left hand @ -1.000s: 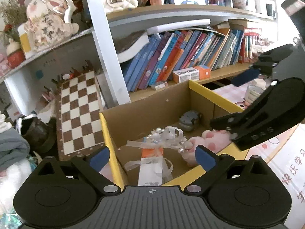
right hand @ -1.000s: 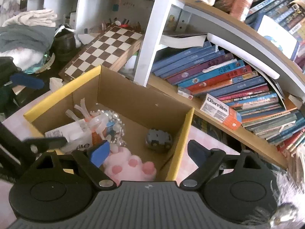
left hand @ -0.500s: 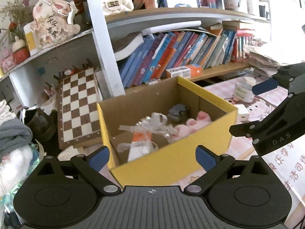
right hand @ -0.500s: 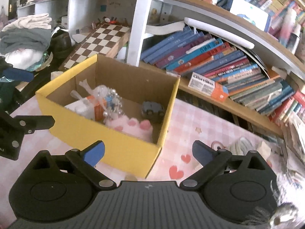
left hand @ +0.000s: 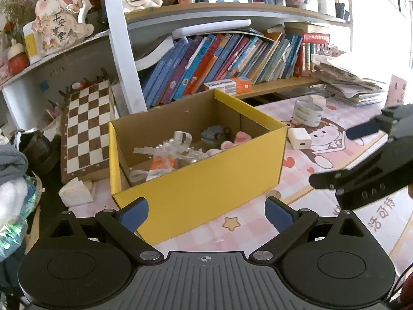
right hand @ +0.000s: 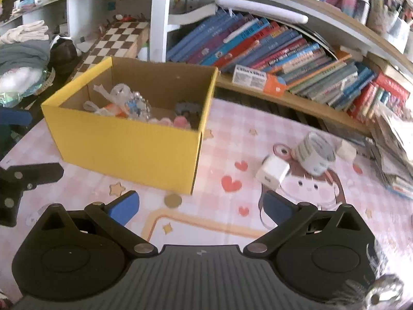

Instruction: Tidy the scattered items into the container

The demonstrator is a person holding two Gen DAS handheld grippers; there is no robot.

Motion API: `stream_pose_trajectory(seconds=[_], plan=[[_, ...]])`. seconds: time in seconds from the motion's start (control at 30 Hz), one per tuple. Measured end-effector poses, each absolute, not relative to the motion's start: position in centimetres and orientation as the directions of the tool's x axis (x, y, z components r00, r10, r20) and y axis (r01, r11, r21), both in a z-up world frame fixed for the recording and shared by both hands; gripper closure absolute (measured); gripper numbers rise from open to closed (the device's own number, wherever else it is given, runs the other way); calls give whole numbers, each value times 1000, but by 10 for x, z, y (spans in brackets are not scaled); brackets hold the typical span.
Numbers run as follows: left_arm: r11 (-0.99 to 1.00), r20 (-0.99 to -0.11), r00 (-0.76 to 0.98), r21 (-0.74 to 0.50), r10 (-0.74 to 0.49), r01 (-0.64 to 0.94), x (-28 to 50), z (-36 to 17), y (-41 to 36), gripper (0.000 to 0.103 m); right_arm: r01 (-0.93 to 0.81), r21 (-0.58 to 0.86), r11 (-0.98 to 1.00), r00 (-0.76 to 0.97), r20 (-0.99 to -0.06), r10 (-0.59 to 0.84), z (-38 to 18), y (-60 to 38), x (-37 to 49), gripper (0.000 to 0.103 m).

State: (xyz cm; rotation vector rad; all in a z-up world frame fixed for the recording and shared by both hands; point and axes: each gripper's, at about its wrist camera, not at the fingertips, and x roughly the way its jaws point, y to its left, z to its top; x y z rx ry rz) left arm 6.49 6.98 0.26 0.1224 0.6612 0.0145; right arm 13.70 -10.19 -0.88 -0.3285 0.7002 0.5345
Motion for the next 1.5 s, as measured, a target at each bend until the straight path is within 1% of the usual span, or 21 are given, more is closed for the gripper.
stream_pose_trajectory(seconds=[0.23,0.4,0.6,0.9,1.27,1.5], plan=[[997,-627,779,65,12,36,61,-6,61,4,-509,-99,855,663,-679,315,-16,-114,118,0],[996,-632,775,57,-13,63,63,-9,54,4,-476,-107,873,680,-674,288,-16,-122,115,0],[998,-643,766,37,-22,60,66,-12,52,4,-444,-100,890,684,-680,265,-17,-133,116,0],[998,-652,758,55,17,25,71,-12,41,4,-479,-88,873,669,-681,298,-20,-140,124,0],[997,-672,737,78,72,-25,80,-10,7,4,-527,-52,849,632,-692,349,-21,-168,149,0],[996,-685,723,82,85,-40,93,-11,-25,4,-553,-43,832,613,-698,371,-21,-196,166,0]])
